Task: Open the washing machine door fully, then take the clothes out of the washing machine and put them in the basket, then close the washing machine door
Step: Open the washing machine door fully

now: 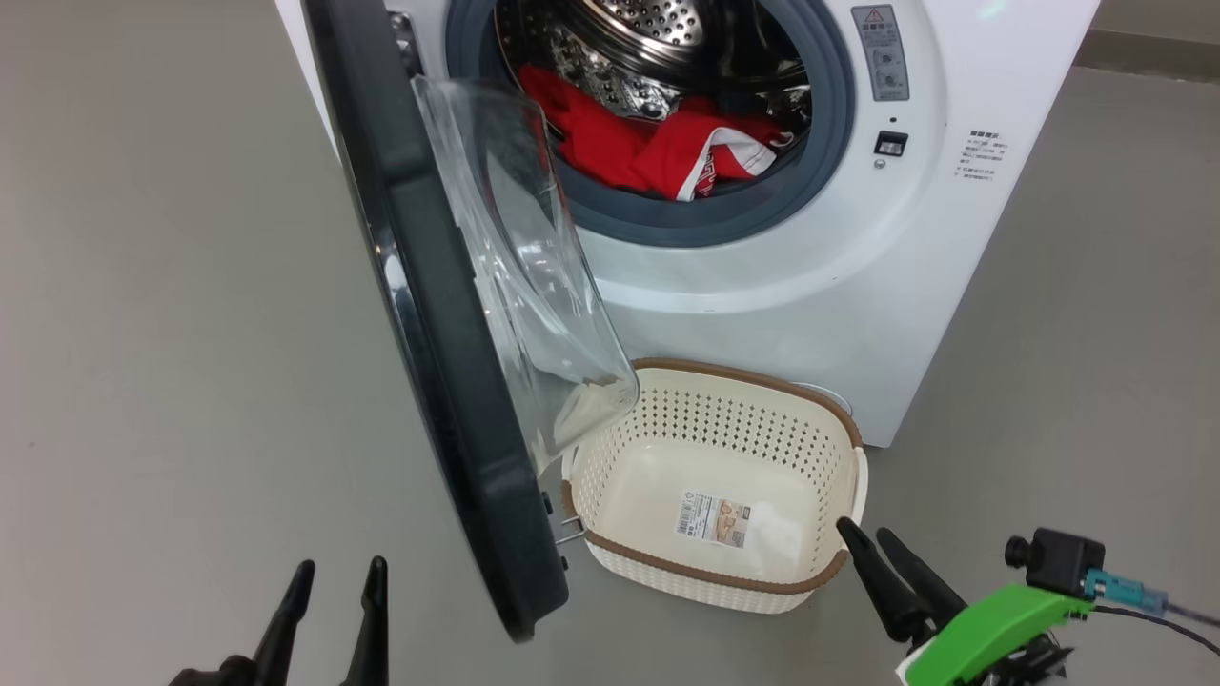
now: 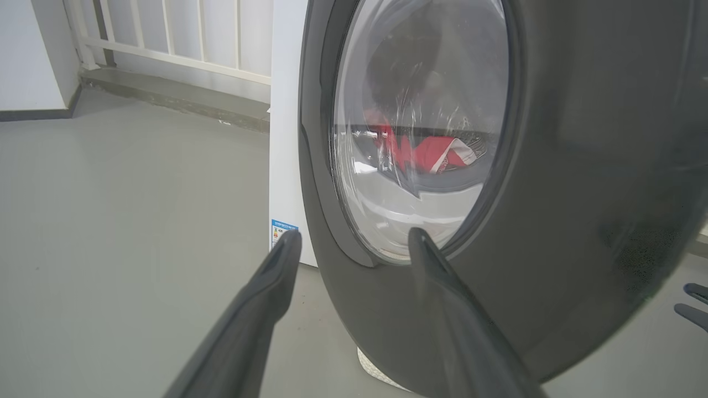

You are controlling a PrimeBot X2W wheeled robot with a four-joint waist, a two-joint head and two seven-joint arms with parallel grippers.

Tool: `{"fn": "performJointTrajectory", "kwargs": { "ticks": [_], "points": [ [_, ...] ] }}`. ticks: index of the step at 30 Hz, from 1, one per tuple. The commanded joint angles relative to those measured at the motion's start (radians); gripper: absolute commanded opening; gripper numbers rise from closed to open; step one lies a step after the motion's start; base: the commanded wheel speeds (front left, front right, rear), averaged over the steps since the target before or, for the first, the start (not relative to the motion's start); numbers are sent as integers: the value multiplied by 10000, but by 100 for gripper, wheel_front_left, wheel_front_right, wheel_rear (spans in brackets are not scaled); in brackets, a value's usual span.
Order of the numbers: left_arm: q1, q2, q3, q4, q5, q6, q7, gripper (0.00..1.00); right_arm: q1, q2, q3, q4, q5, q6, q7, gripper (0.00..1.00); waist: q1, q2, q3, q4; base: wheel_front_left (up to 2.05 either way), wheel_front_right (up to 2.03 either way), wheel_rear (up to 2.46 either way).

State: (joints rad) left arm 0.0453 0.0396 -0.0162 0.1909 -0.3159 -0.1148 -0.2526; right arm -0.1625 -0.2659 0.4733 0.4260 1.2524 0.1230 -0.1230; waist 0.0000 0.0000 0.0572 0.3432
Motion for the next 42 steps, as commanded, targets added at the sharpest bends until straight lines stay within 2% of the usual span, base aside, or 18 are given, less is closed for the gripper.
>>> {"fn": "performJointTrajectory", "kwargs": {
  "ticks": [1,6,14,20,26,33,42],
  "points": [
    [-68,106,381,-200,114,-53,-92,100,-66,-218,418,-39,-317,77,-624,100,0,0,5,-24,0,0,0],
    [-98,106,423,-197,110,-67,-92,100,-324,-435,957,580,-1459,77,-1363,100,0,0,18,-63,0,0,0],
    [-166,106,479,-210,95,-77,-92,100,272,361,-1424,-144,-4753,77,-1385,100,0,0,56,-44,0,0,0],
    [-171,106,519,-223,120,-81,-92,100,840,933,-2633,-994,-6950,77,-1386,100,0,0,37,-22,0,0,0],
    [-202,106,504,-260,117,-86,-92,100,1239,1311,-3409,-1577,-8372,77,-1386,100,0,0,63,22,0,0,0],
    [-259,106,497,-287,44,-69,-92,100,1699,1764,-4045,-1804,-9235,77,-1387,100,0,0,147,56,0,0,0],
    [-256,106,516,-294,53,-59,-92,100,1760,1931,-4182,-1740,-9313,77,-1387,100,0,0,114,5,0,0,0]
  ]
}}
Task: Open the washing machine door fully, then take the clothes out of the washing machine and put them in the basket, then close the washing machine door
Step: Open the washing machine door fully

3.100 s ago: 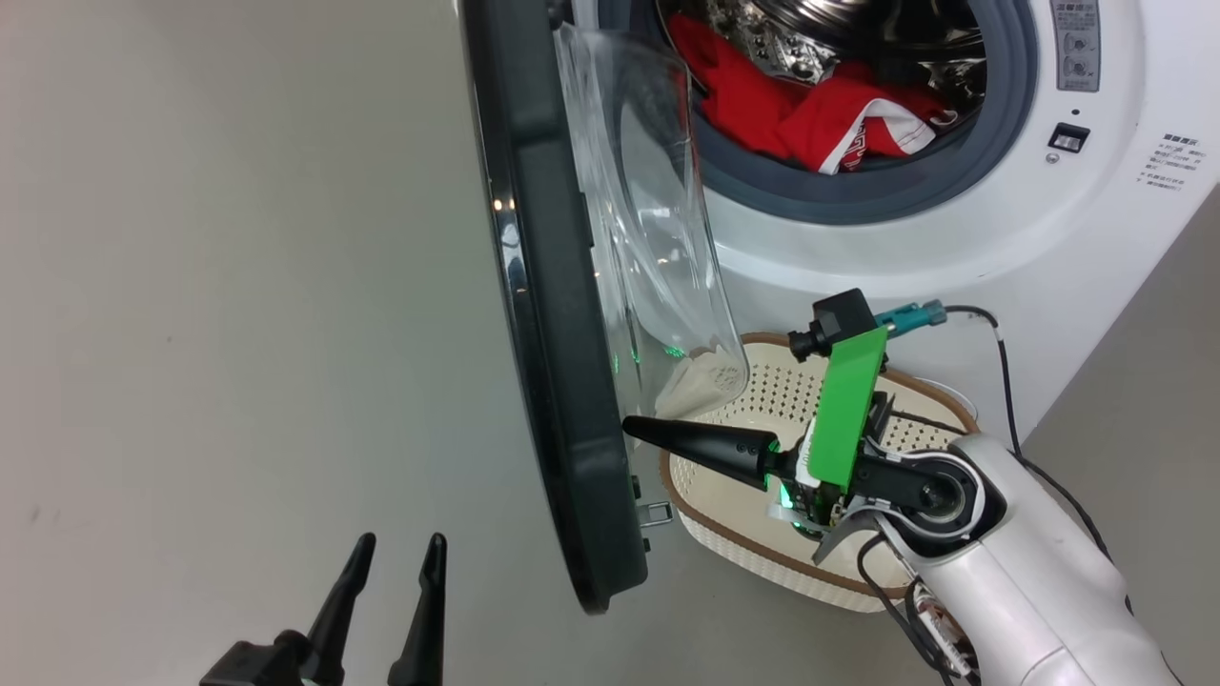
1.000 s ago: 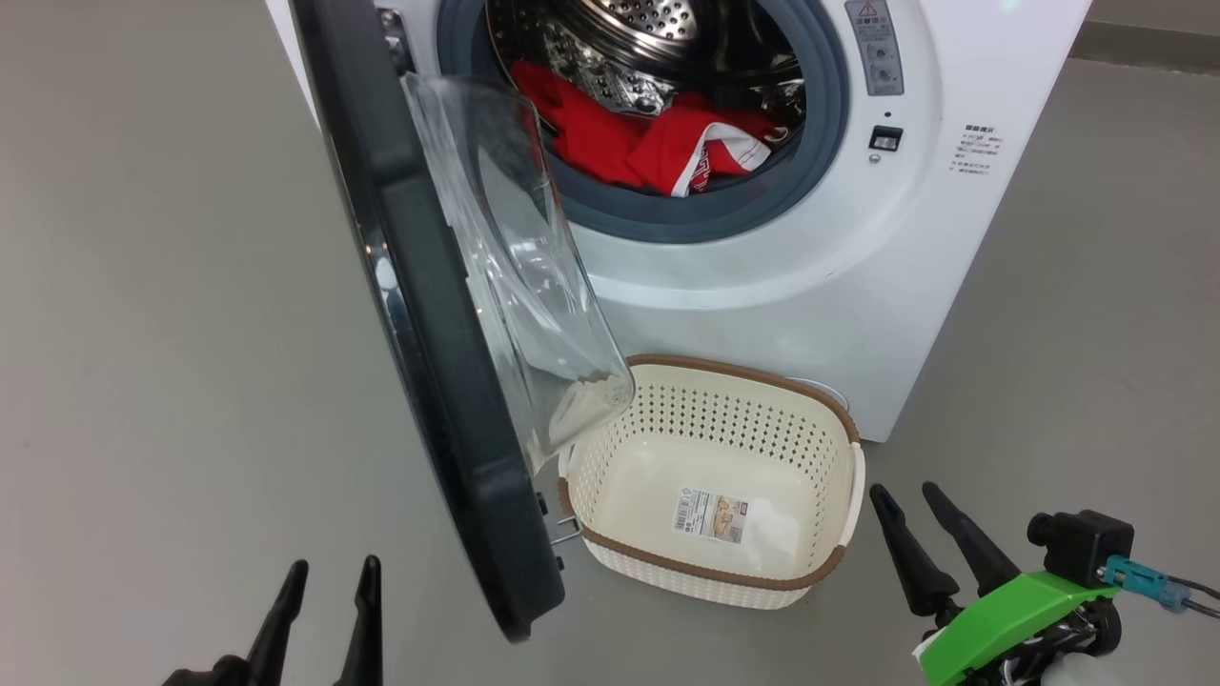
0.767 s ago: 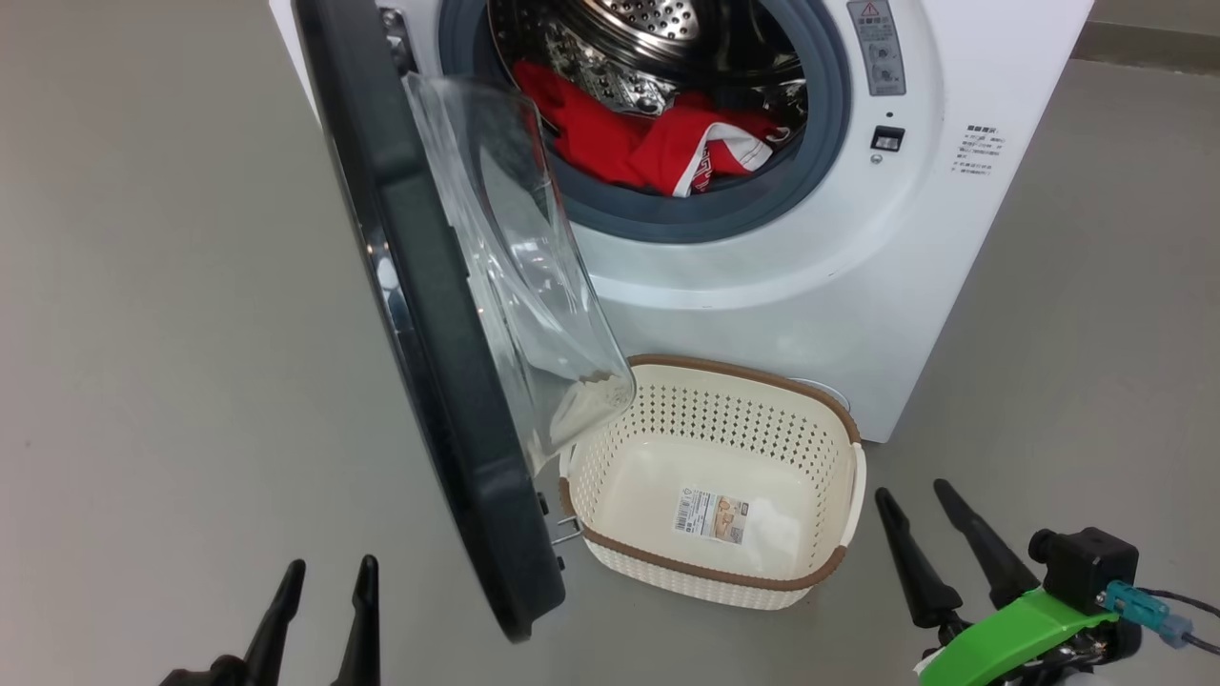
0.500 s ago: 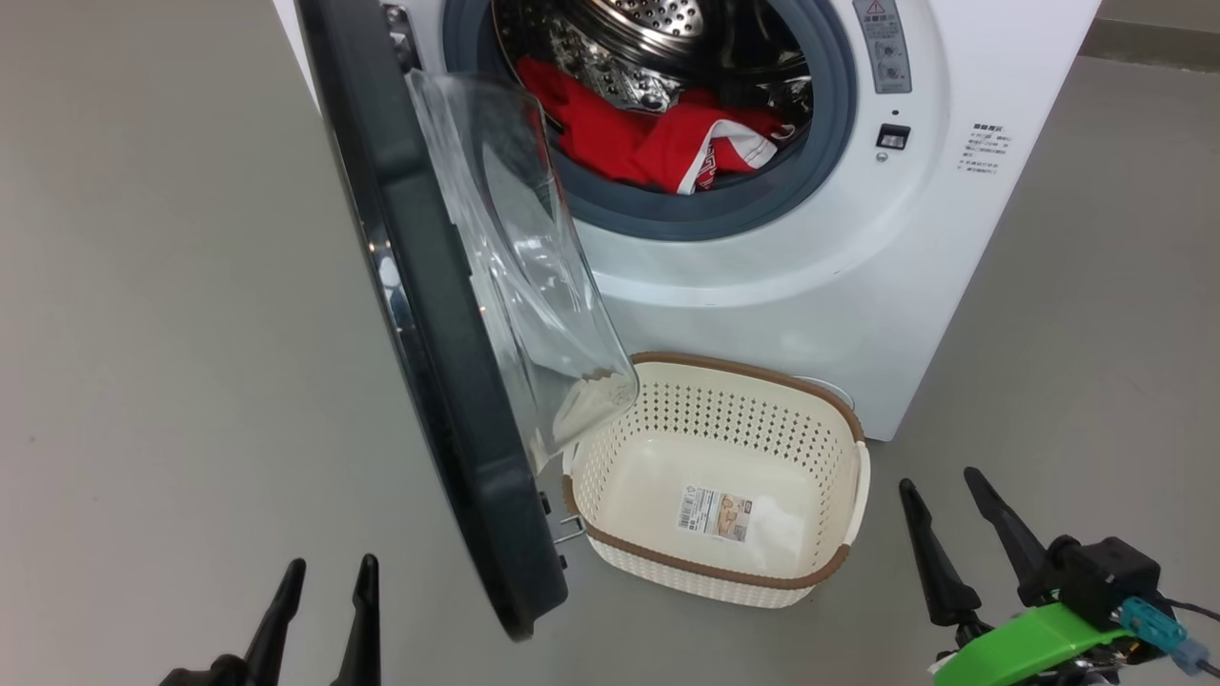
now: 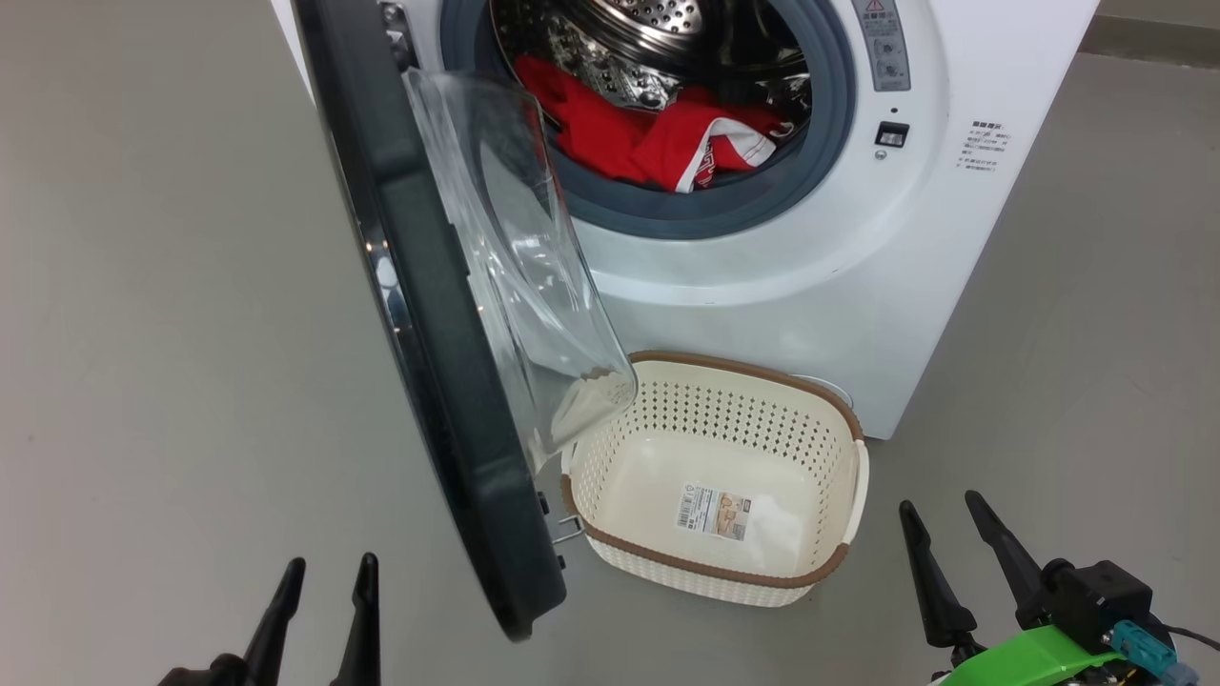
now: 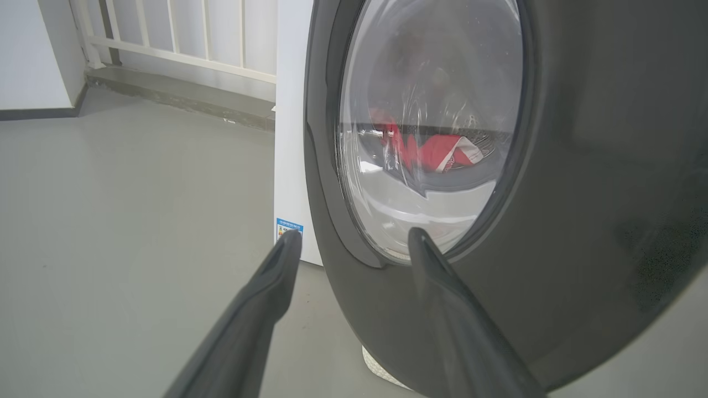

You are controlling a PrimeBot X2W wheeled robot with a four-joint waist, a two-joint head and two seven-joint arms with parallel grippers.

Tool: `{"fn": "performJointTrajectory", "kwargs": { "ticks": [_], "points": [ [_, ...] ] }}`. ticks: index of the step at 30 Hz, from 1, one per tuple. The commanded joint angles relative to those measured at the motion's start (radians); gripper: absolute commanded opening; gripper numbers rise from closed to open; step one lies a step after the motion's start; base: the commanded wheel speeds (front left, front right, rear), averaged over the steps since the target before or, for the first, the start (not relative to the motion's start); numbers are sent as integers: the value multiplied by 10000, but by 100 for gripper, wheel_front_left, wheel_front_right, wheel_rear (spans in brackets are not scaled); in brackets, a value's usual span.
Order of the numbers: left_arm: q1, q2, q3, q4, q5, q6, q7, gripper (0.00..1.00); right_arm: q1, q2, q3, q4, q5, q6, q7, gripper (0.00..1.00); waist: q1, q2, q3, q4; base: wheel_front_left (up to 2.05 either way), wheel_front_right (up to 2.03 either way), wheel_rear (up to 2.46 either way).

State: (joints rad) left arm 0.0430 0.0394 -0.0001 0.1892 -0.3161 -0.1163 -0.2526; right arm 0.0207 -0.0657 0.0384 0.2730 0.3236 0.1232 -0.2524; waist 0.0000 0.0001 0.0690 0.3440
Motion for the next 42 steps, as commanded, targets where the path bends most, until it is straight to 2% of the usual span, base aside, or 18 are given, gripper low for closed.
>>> {"fn": "performJointTrajectory", "kwargs": {
  "ticks": [1,7,8,9,10,15,21,25,30,31,33,35,42],
  "points": [
    [-233,108,356,-280,57,-43,-92,100,-78,-67,164,-204,-22,75,-93,100,0,-1,-15,-9,0,0,0],
    [-232,108,362,-338,59,-24,-92,100,-97,-56,129,-246,-57,75,-93,100,0,-1,-25,-15,0,0,0],
    [-230,108,361,-343,31,-21,-92,64,-97,-54,126,-247,-53,75,-93,100,0,-1,-25,-14,0,0,0],
    [-233,108,366,-344,11,-11,-92,18,-98,-52,124,-248,-49,75,-93,100,0,-1,-26,-11,0,0,0],
    [-252,108,401,-374,-65,12,-92,0,-99,-51,122,-251,-49,75,-93,100,0,-1,-27,-8,0,0,0],
    [-474,108,720,-918,-307,29,-92,0,-94,-46,119,-287,-64,75,-93,100,0,-1,-38,2,0,0,0],
    [-981,108,943,-3033,-398,69,-92,0,-101,-67,159,-294,-78,75,-93,100,0,-1,-50,6,0,0,0],
    [-1125,108,509,-4321,-402,133,-92,0,-119,-84,169,-296,-66,75,-93,100,0,-1,-80,-8,0,0,0],
    [-1006,108,-830,-5402,-468,244,-92,0,-96,-77,214,-326,-42,75,-93,100,0,-1,-146,-63,0,0,0],
    [-887,108,-1567,-5453,-696,216,-92,0,-68,-68,204,-319,-11,75,-93,100,0,-1,-155,-73,0,0,0],
    [-833,108,-1901,-5409,-800,200,-92,0,-56,-60,208,-313,3,75,-93,100,0,-1,-152,-76,0,0,0],
    [-697,108,-2716,-4882,-933,138,-92,0,-45,-41,250,-322,12,75,-93,100,0,-1,-136,-91,0,0,0],
    [-676,108,-3852,-2815,-890,12,-92,0,-66,-15,318,-316,-10,75,-93,100,0,-1,-98,-151,0,0,0]
  ]
}}
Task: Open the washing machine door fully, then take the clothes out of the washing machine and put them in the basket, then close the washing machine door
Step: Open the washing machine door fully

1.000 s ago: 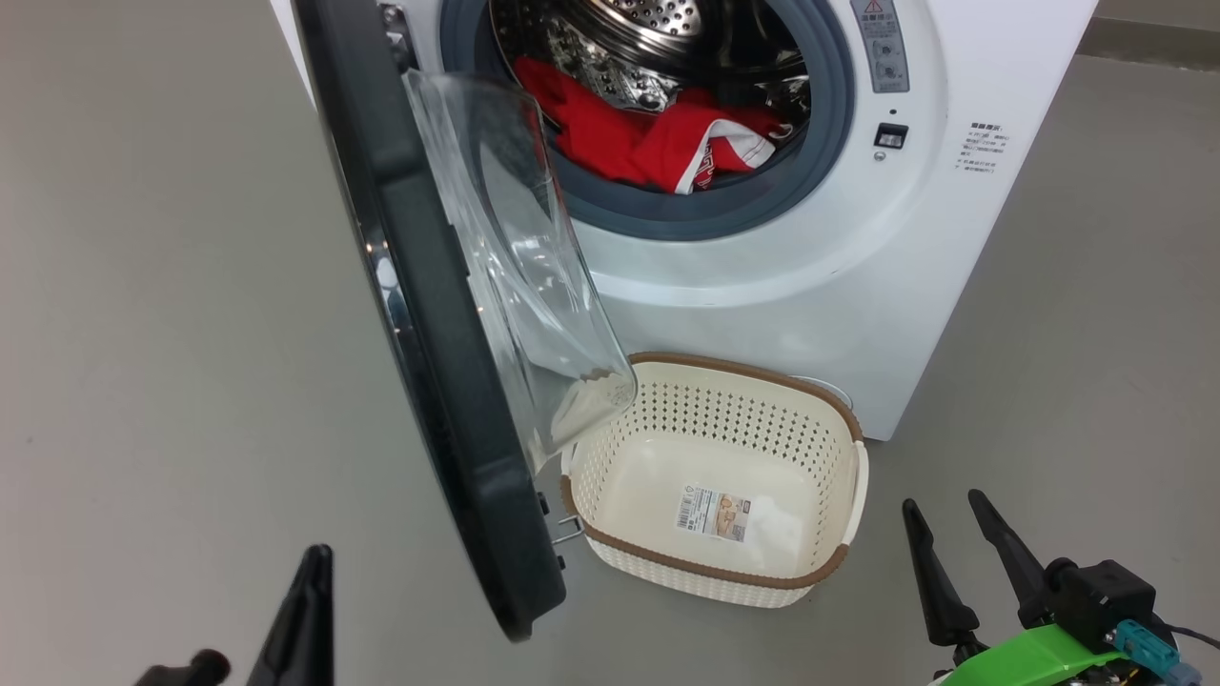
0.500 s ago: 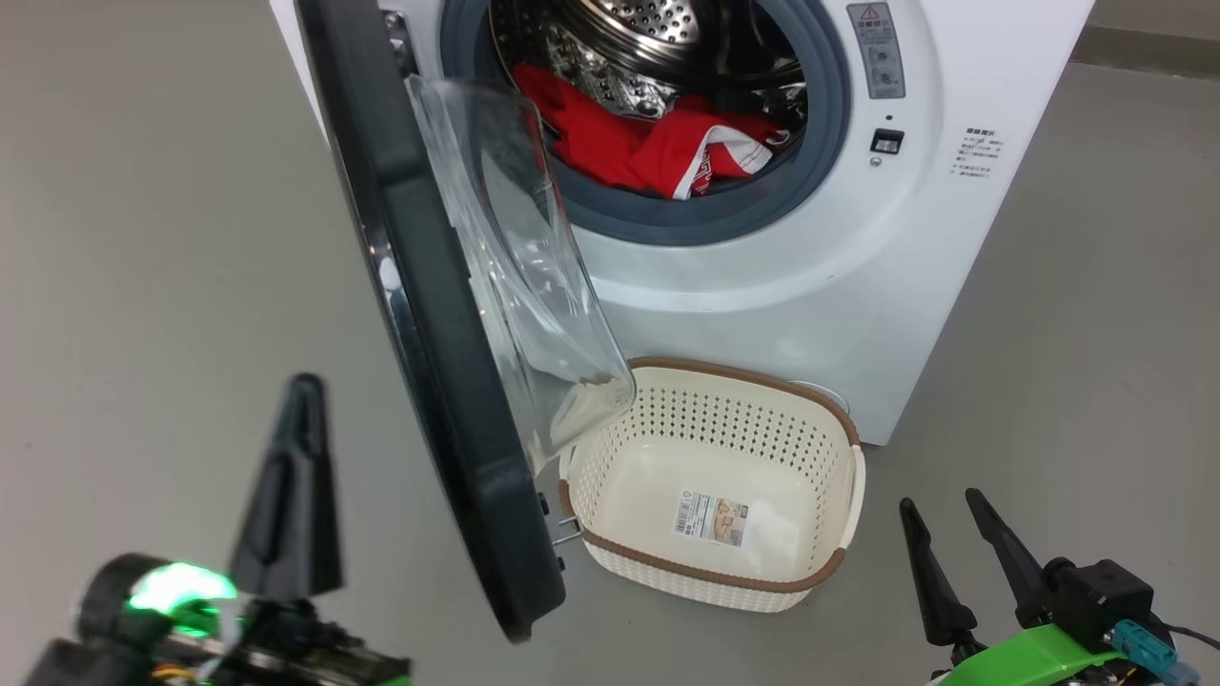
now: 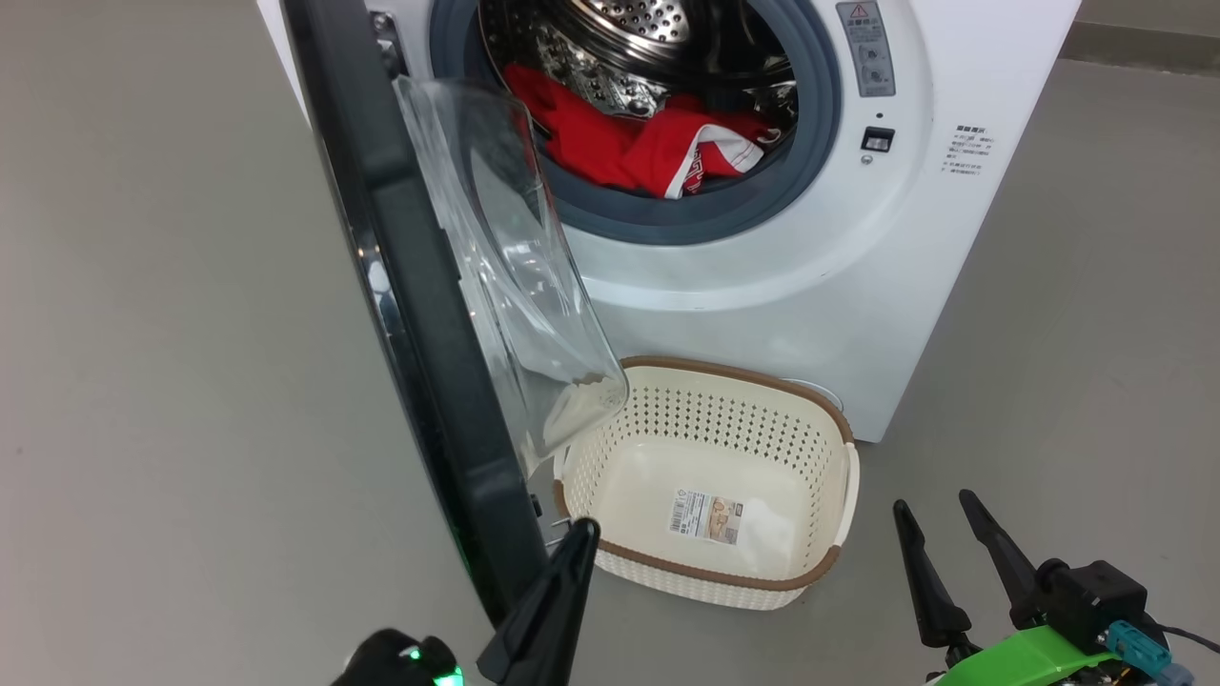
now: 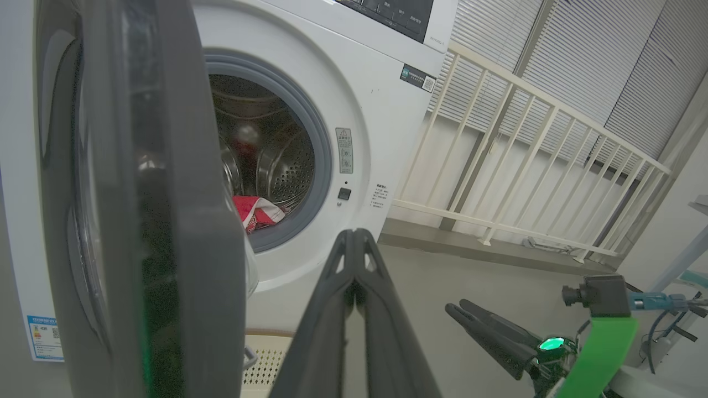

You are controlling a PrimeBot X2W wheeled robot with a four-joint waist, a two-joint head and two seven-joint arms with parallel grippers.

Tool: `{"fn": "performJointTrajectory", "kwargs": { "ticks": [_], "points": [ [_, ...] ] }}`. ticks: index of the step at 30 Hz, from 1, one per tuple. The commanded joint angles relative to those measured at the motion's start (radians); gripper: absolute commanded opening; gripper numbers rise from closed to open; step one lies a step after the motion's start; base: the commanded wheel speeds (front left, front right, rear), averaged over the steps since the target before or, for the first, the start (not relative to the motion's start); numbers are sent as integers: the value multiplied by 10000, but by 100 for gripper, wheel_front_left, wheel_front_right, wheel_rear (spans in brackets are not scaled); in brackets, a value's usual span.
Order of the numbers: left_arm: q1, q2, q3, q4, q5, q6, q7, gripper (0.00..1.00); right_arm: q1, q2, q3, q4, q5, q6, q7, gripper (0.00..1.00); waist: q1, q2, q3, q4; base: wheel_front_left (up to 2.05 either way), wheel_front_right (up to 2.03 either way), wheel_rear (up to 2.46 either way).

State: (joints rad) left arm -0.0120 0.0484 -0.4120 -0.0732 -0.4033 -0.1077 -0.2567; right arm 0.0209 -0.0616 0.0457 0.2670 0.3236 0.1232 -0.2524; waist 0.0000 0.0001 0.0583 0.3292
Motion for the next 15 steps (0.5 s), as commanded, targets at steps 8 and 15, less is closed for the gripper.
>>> {"fn": "performJointTrajectory", "kwargs": {
  "ticks": [8,15],
  "points": [
    [-580,18,313,1211,-430,7,-51,0,-120,-73,248,-263,-76,75,-93,100,0,-1,86,-29,0,0,0],
    [-829,18,630,1683,-651,96,-51,0,-129,-88,209,-305,-93,75,-93,100,0,-1,139,-20,0,0,0]
  ]
}}
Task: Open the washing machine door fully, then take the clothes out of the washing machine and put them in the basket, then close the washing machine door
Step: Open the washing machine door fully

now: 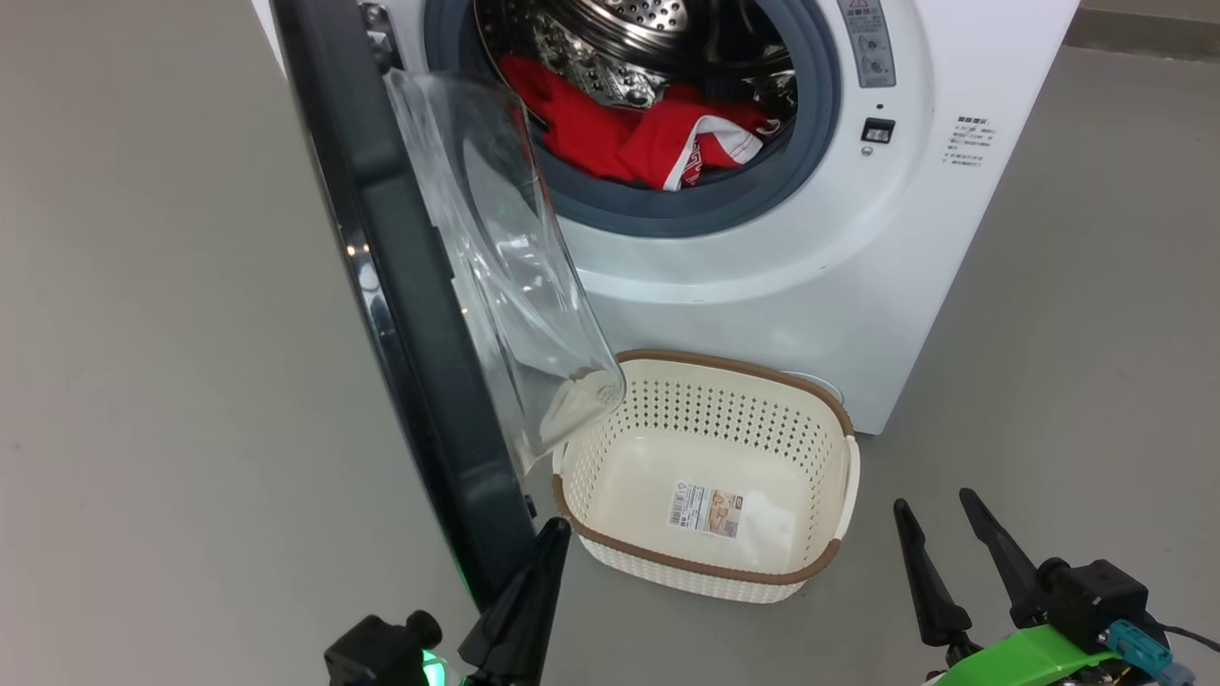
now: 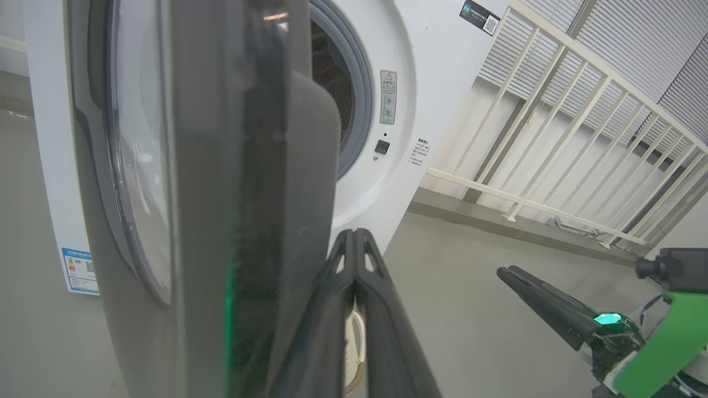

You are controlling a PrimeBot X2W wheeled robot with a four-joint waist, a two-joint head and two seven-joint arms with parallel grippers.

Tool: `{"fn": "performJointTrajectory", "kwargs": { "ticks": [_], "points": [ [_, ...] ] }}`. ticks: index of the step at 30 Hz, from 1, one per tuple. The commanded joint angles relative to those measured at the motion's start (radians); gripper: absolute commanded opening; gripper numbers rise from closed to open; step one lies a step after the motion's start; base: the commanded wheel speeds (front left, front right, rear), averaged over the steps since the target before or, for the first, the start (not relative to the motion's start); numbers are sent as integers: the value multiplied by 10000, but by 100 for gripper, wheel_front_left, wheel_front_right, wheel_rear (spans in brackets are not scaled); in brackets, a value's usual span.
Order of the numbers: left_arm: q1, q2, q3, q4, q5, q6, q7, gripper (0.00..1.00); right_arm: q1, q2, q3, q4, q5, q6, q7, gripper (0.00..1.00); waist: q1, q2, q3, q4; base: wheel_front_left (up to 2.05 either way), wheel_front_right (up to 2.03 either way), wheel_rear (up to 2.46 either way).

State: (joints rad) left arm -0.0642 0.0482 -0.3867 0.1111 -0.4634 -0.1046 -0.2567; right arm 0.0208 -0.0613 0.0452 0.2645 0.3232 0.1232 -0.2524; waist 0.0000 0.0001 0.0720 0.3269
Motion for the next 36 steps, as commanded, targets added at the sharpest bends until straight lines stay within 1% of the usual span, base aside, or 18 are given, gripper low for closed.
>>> {"fn": "performJointTrajectory", "kwargs": {
  "ticks": [1,13,21,30,36],
  "points": [
    [-321,20,421,-108,-20,71,-51,0,-127,-93,206,-290,-94,75,-93,100,0,-1,5,10,0,0,0],
    [37,20,1296,-144,83,268,-51,0,-103,-68,46,-422,-163,75,-93,100,0,-1,28,262,0,0,0],
    [455,20,2314,-362,339,321,-51,0,-118,-59,24,-462,-222,75,-93,100,0,-1,11,519,0,0,0],
    [522,20,3760,-396,343,510,-51,0,-155,-84,17,-520,-239,75,-93,100,0,-1,37,610,0,0,0],
    [286,20,5061,-169,460,606,-51,0,-194,-103,59,-521,-247,75,-93,100,0,-1,103,520,0,0,0]
  ]
}}
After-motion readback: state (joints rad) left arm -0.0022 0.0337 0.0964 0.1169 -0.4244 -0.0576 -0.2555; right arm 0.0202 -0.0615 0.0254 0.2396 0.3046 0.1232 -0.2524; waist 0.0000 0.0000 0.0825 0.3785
